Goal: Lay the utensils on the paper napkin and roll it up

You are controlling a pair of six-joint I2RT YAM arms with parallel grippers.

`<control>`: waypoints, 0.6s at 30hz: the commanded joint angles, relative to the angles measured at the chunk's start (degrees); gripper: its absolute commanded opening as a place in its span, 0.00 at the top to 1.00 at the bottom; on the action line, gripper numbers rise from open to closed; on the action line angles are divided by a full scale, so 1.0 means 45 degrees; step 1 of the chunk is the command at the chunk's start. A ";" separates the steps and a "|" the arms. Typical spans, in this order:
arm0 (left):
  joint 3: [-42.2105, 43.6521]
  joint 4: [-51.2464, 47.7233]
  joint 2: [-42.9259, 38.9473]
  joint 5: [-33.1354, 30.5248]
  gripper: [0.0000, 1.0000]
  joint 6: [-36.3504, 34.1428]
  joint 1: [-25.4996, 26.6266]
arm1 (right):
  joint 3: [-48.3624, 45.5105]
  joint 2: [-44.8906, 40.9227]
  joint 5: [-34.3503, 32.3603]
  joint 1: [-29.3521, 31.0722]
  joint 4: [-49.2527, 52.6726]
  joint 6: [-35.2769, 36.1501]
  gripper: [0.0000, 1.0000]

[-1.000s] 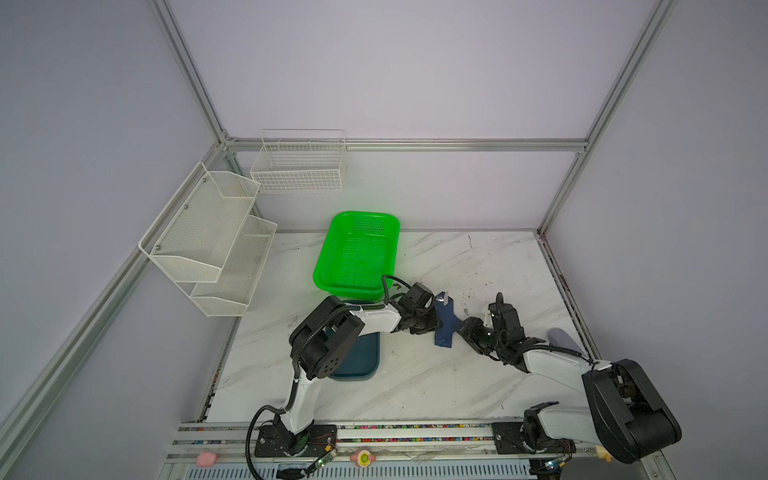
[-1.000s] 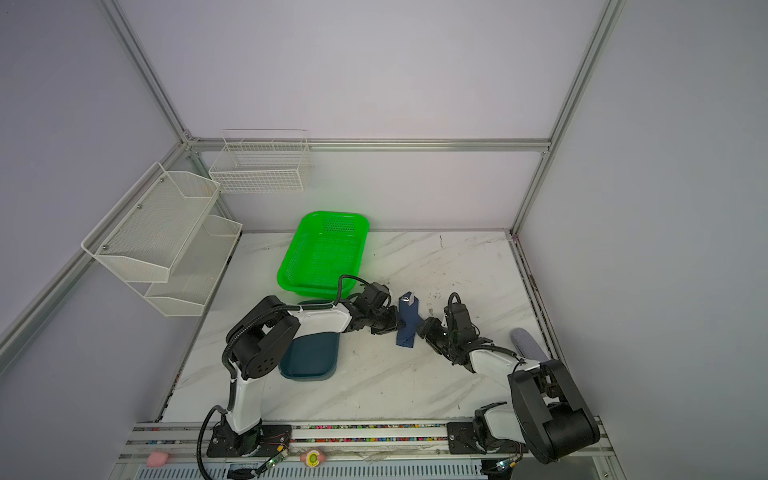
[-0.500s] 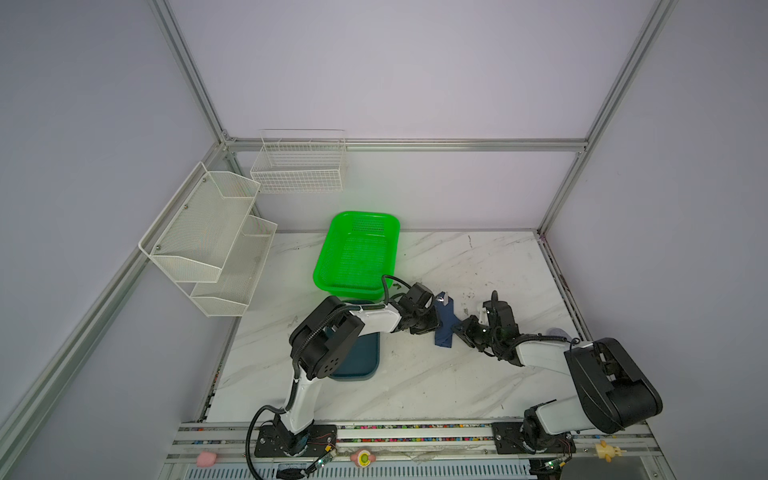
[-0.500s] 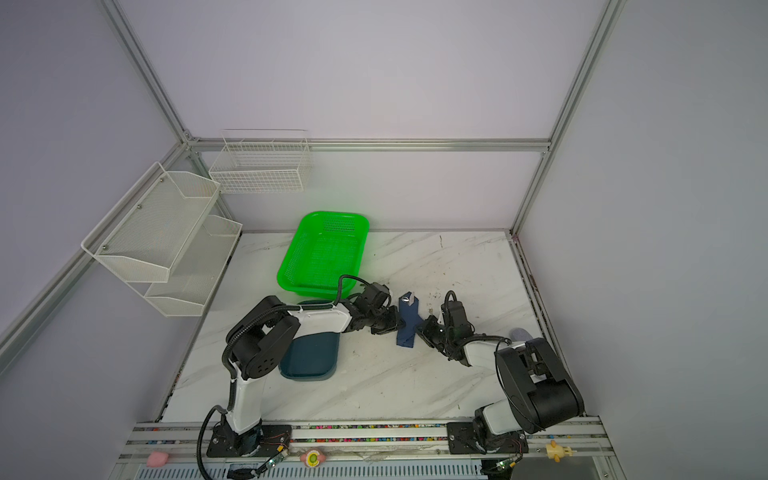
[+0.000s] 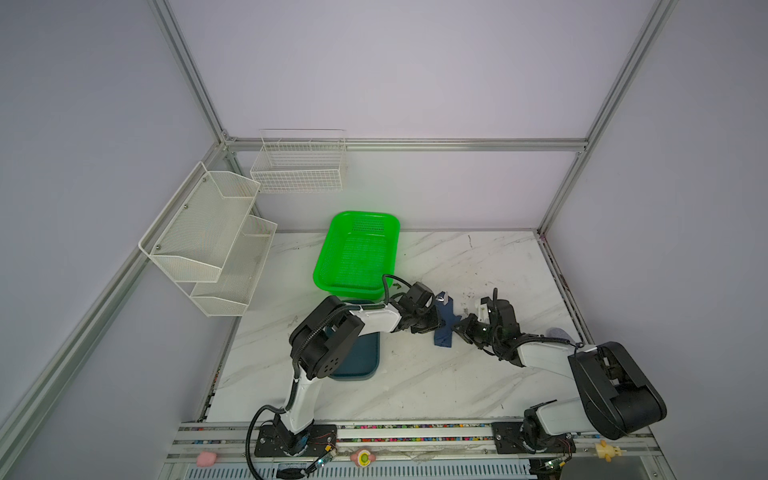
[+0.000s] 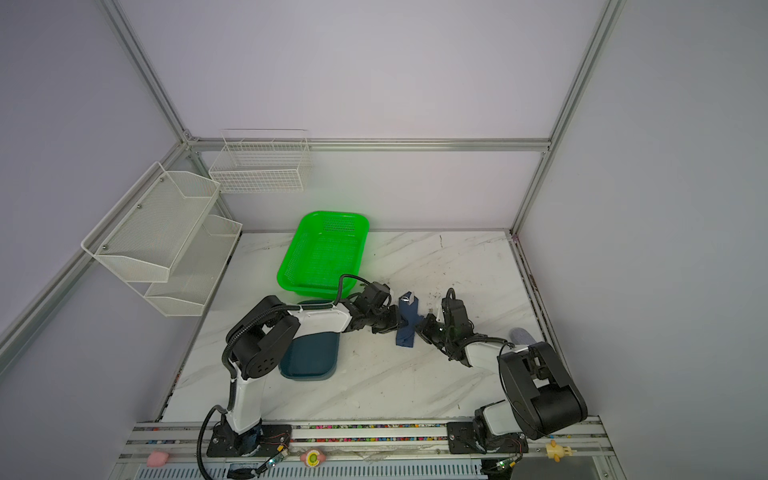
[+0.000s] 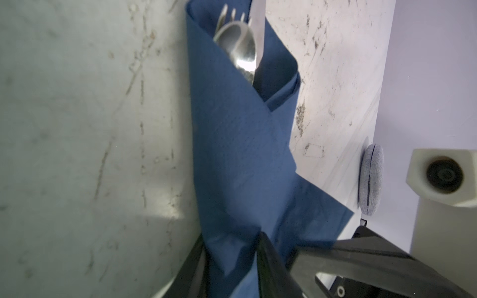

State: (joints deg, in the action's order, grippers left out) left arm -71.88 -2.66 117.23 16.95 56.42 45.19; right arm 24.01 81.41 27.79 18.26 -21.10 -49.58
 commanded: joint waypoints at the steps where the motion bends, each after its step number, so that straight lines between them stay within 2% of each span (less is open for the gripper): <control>1: 0.0574 -0.0227 -0.0318 -0.0049 0.63 -0.0112 0.0094 | 0.0365 0.0251 -0.0575 -0.0069 0.0619 0.0218 0.97; 7: 0.1519 -0.0224 -0.1206 0.0125 0.57 -0.0156 0.0089 | 0.0461 0.0757 -0.0932 -0.0219 0.1099 0.0812 0.97; 13: 0.2412 -0.0223 -0.1897 0.0215 0.57 0.0030 0.0230 | 0.0603 0.0953 -0.1469 -0.0263 0.1650 0.1188 0.97; 18: 0.2387 -0.0230 -0.1857 0.0433 0.57 0.0020 0.0633 | 0.0611 0.1125 -0.1479 -0.0267 0.1721 0.1479 0.97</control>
State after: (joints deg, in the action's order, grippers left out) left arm -62.89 -2.66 110.06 17.78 56.40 46.78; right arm 26.24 85.38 23.35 17.50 -16.36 -44.56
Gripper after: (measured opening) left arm 0.429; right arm 0.050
